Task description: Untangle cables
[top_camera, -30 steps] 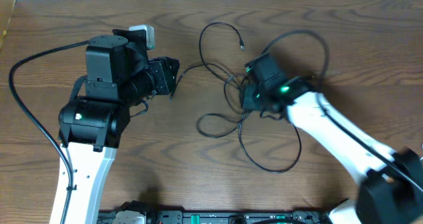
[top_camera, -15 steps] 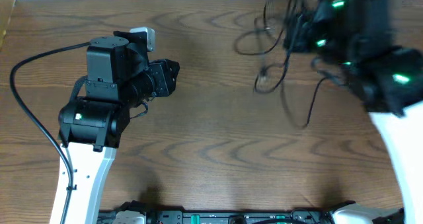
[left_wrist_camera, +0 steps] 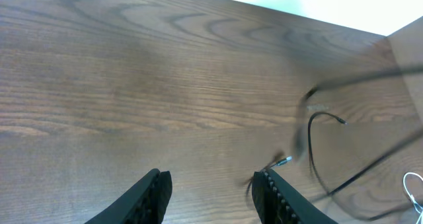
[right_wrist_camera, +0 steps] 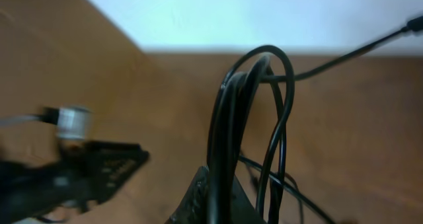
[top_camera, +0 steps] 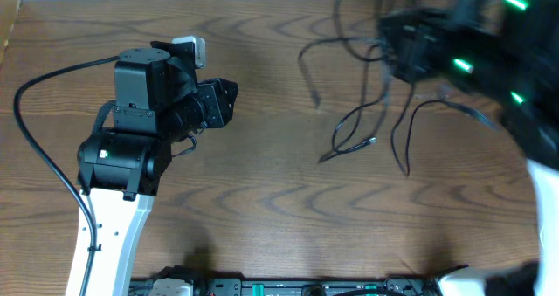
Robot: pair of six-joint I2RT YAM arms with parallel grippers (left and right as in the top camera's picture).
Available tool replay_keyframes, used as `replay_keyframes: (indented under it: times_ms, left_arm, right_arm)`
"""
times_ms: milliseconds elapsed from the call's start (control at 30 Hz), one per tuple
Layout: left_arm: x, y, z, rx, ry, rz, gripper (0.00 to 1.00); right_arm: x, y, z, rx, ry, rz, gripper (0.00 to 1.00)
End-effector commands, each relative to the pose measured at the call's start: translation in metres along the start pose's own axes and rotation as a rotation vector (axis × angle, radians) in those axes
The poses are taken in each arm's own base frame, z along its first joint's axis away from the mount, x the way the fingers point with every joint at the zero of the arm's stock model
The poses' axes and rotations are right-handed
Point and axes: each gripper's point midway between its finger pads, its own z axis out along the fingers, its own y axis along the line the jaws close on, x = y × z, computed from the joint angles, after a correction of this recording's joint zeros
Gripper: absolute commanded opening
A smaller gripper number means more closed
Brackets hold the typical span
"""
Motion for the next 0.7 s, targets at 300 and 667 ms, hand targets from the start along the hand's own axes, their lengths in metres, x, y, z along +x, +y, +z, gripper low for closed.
replay_keyframes:
  times_ms: [300,667]
  left_arm:
    - [0.000,-0.003,-0.003,0.020,-0.006,0.020,0.45]
    - [-0.001,-0.002,-0.003,0.010,-0.012,0.023,0.45]
  right_arm:
    - [0.056,-0.044,0.116,0.020,0.333,-0.089,0.01]
    - [0.021,0.006,0.083,-0.254,0.159,-0.422,0.30]
